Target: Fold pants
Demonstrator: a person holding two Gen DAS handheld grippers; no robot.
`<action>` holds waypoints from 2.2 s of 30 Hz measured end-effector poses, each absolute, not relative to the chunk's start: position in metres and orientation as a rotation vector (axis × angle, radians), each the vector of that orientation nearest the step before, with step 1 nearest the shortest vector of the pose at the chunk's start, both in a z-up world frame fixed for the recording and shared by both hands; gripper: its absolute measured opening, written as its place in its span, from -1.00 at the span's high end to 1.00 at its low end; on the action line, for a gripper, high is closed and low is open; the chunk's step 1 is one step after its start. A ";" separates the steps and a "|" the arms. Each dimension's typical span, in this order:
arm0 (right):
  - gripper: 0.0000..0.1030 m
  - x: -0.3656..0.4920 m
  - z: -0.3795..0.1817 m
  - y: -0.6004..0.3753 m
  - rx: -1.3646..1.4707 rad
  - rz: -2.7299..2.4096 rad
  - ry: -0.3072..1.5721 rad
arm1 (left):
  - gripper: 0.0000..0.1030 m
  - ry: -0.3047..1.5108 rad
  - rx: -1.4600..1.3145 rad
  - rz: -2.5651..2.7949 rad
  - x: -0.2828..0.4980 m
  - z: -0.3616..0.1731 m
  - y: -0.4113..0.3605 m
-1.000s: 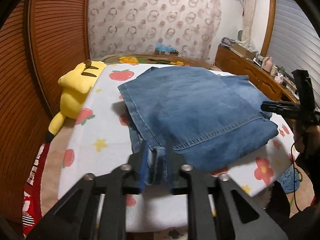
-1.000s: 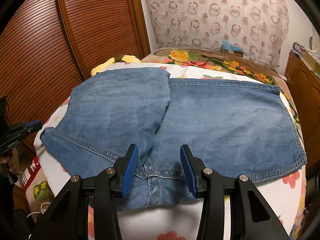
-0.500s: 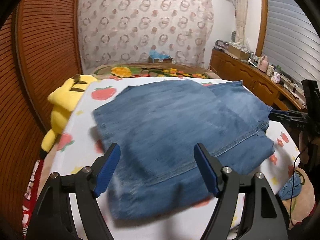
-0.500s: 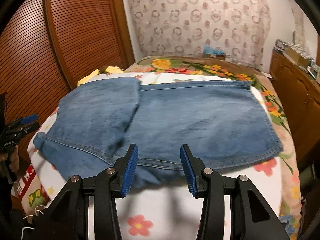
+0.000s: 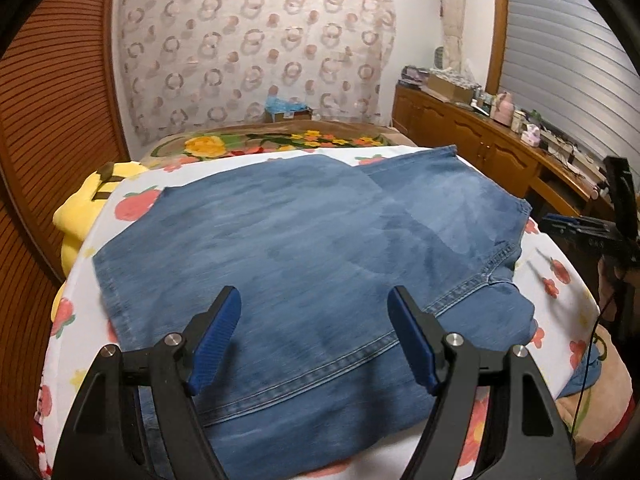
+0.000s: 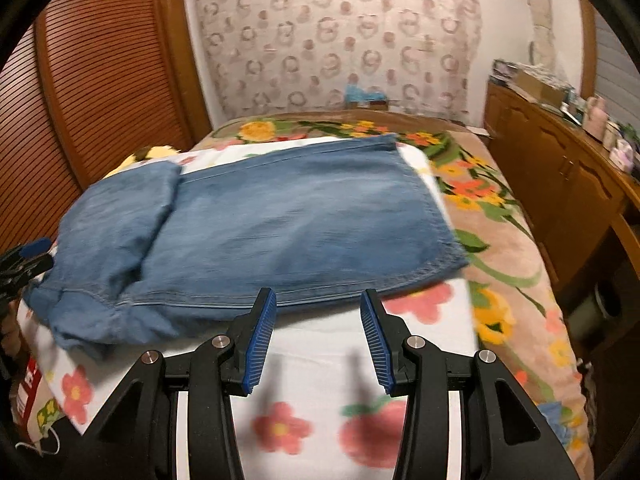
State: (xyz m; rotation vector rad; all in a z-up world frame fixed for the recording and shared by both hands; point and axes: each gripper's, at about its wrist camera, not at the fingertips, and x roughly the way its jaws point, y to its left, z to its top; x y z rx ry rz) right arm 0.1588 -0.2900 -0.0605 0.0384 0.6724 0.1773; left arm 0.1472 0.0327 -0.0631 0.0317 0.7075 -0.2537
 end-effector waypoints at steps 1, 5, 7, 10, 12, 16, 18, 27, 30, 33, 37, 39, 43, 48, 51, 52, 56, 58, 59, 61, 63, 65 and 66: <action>0.12 0.161 -0.061 -0.292 0.045 0.169 0.675 | -0.49 0.707 0.035 -0.257 0.148 -0.063 0.030; -0.02 0.172 -0.067 -0.310 0.100 0.148 0.694 | -0.49 0.708 0.042 -0.270 0.150 -0.062 0.022; -0.02 0.179 -0.069 -0.318 0.126 0.130 0.704 | -0.49 0.709 0.046 -0.275 0.151 -0.062 0.019; -0.02 0.188 -0.068 -0.330 0.156 0.101 0.715 | -0.49 0.710 0.052 -0.284 0.151 -0.062 0.016; -0.02 0.195 -0.069 -0.335 0.170 0.078 0.726 | -0.49 0.714 0.055 -0.289 0.151 -0.064 0.013; -0.02 0.208 -0.070 -0.340 0.210 0.067 0.755 | -0.49 0.725 0.065 -0.298 0.152 -0.067 0.008; -0.02 0.219 -0.072 -0.343 0.234 0.063 0.775 | -0.49 0.731 0.066 -0.302 0.153 -0.069 0.006; 0.01 0.244 -0.072 -0.351 0.276 0.035 0.793 | -0.49 0.738 0.070 -0.320 0.149 -0.073 -0.001; 0.30 0.244 -0.071 -0.346 0.232 -0.009 0.789 | -0.49 0.740 0.069 -0.326 0.147 -0.073 0.000; 0.49 0.238 -0.070 -0.344 0.224 -0.025 0.778 | -0.49 0.740 0.068 -0.326 0.145 -0.072 0.001; 0.75 0.230 -0.060 -0.338 0.211 0.017 0.756 | -0.49 0.731 0.063 -0.325 0.142 -0.070 0.003; 0.76 0.225 -0.050 -0.332 0.198 0.042 0.729 | -0.49 0.728 0.063 -0.320 0.139 -0.068 0.006; 0.78 0.216 -0.025 -0.314 0.179 0.114 0.683 | -0.49 0.713 0.055 -0.307 0.133 -0.060 0.016; 0.78 0.203 0.007 -0.272 0.116 0.226 0.629 | -0.49 0.690 0.045 -0.282 0.123 -0.045 0.032; 0.78 0.194 0.023 -0.240 0.075 0.304 0.598 | -0.49 0.677 0.050 -0.268 0.115 -0.037 0.042; 0.78 0.190 0.028 -0.228 0.063 0.335 0.587 | -0.49 0.676 0.051 -0.262 0.113 -0.036 0.045; 0.79 0.172 0.045 -0.182 0.027 0.468 0.553 | -0.49 0.665 0.047 -0.239 0.107 -0.028 0.060; 0.79 0.166 0.050 -0.167 0.048 0.544 0.553 | -0.49 0.659 0.041 -0.229 0.105 -0.025 0.066; 0.79 0.161 0.052 -0.159 0.055 0.575 0.554 | -0.49 0.657 0.037 -0.225 0.105 -0.023 0.069; 0.79 0.152 0.054 -0.147 0.060 0.632 0.556 | -0.49 0.653 0.029 -0.221 0.104 -0.021 0.074; 0.79 0.147 0.052 -0.137 0.051 0.677 0.571 | -0.49 0.653 0.022 -0.220 0.106 -0.021 0.076; 0.78 0.150 0.044 -0.132 0.030 0.693 0.603 | -0.49 0.656 0.017 -0.221 0.107 -0.022 0.078; 0.78 0.152 0.040 -0.129 0.024 0.691 0.621 | -0.49 0.658 0.015 -0.223 0.107 -0.023 0.077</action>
